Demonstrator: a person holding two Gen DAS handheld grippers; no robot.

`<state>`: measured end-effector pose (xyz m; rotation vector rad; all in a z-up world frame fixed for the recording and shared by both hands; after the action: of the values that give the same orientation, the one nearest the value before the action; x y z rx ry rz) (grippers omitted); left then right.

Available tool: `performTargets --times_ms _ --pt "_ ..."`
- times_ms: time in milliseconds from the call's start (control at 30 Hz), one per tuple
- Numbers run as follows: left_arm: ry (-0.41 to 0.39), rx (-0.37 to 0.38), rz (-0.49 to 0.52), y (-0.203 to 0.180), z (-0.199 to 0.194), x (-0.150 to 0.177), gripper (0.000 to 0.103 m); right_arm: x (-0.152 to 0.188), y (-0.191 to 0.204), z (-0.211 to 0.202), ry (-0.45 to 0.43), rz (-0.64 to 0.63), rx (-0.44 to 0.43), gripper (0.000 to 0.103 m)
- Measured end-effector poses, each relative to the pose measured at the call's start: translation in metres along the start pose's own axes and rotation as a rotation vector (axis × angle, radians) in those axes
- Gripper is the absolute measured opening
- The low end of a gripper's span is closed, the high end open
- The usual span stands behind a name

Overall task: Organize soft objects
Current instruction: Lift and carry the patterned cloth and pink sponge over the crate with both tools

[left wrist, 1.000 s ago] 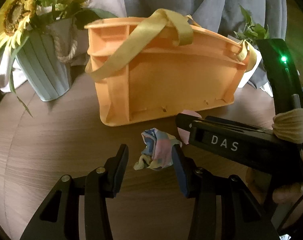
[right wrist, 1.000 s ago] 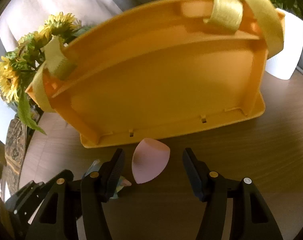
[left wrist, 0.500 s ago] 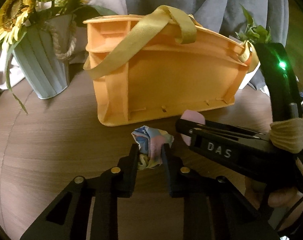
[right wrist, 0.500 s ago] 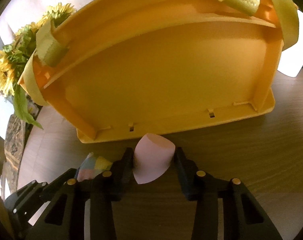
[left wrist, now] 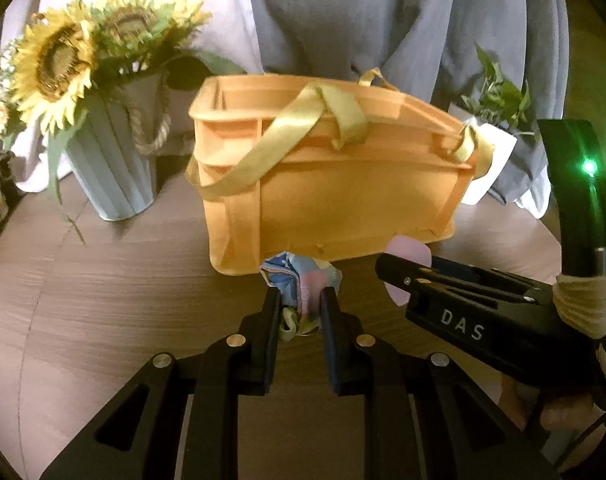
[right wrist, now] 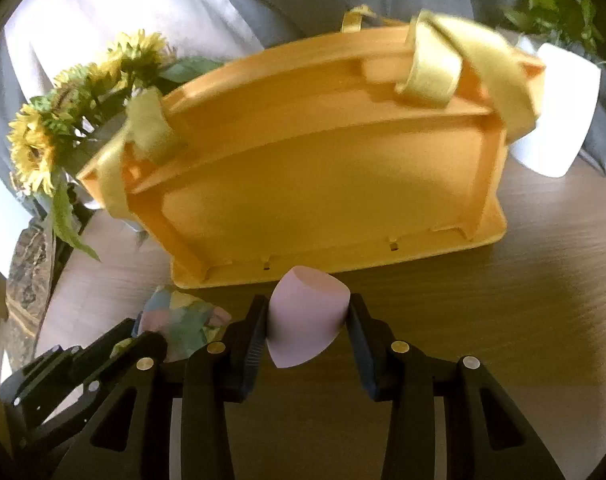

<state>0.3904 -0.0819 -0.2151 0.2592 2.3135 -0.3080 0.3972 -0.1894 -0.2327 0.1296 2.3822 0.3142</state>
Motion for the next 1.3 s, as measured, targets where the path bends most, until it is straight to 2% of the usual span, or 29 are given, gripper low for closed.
performTargets --times_ms 100,233,767,1300 --pt "-0.02 -0.004 -0.01 -0.002 -0.014 -0.002 0.021 -0.001 -0.01 -0.018 -0.018 -0.006 0.0 0.041" --pt "-0.051 -0.009 -0.014 -0.005 -0.032 -0.006 0.021 -0.005 0.006 -0.033 -0.048 -0.021 0.001 0.041" --pt "-0.181 -0.001 0.0 -0.027 -0.108 -0.025 0.021 -0.014 0.018 -0.119 -0.178 -0.043 0.004 0.041" --pt "-0.297 -0.018 0.031 -0.037 -0.164 -0.052 0.021 -0.035 0.025 -0.176 -0.308 -0.053 0.01 0.041"
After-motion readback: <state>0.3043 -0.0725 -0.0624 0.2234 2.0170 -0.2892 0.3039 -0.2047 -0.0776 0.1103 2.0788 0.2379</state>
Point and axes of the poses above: each gripper's, at about its wrist camera, not at the fingertips, and z roughly the way its jaws point, y to its left, x to its underside, the point moved 7 cm from there along z, roughly the way its jaws point, and after that the axes turned 2 degrees about -z, right-handed, at the moved point
